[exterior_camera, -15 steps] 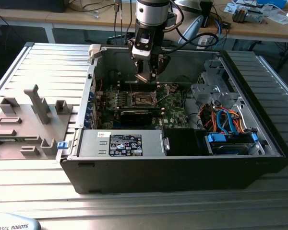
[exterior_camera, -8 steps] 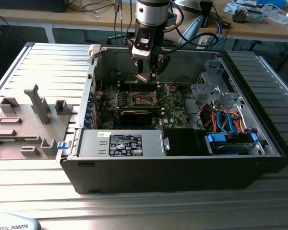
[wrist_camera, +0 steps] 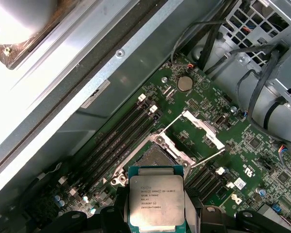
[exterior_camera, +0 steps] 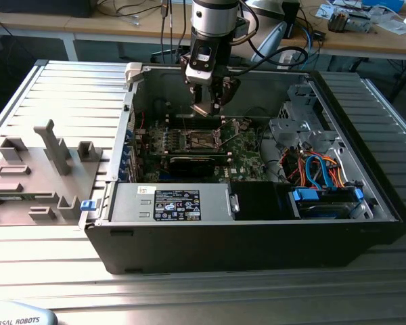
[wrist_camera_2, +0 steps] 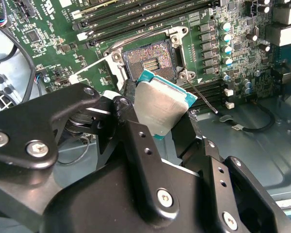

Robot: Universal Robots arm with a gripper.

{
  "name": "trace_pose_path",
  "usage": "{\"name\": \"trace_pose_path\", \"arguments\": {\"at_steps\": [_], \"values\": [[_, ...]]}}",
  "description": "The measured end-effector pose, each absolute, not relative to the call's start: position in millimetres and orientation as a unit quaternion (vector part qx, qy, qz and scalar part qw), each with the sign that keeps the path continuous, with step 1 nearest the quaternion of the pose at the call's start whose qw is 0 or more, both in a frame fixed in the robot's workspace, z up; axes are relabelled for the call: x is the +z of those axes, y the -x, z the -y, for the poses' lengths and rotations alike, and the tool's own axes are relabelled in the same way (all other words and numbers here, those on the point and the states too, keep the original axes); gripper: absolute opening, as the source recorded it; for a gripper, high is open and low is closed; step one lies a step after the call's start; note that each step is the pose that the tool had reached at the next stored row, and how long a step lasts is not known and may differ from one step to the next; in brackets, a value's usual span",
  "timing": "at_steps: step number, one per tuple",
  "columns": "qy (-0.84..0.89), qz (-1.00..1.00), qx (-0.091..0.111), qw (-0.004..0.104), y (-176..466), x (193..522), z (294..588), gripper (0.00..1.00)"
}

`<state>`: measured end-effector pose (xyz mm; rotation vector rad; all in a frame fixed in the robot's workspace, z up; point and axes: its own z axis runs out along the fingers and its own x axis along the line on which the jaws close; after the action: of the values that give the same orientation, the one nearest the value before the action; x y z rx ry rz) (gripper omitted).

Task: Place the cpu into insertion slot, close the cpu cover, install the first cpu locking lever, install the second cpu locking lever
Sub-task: 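Place the cpu into insertion slot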

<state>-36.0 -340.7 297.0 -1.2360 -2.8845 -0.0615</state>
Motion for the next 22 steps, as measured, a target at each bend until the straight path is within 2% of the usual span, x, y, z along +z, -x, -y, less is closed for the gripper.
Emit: {"name": "trace_pose_path", "arguments": {"at_steps": [22], "values": [[0.399,0.917,-0.02,0.001,36.0,297.0,340.7,0.54]]}}
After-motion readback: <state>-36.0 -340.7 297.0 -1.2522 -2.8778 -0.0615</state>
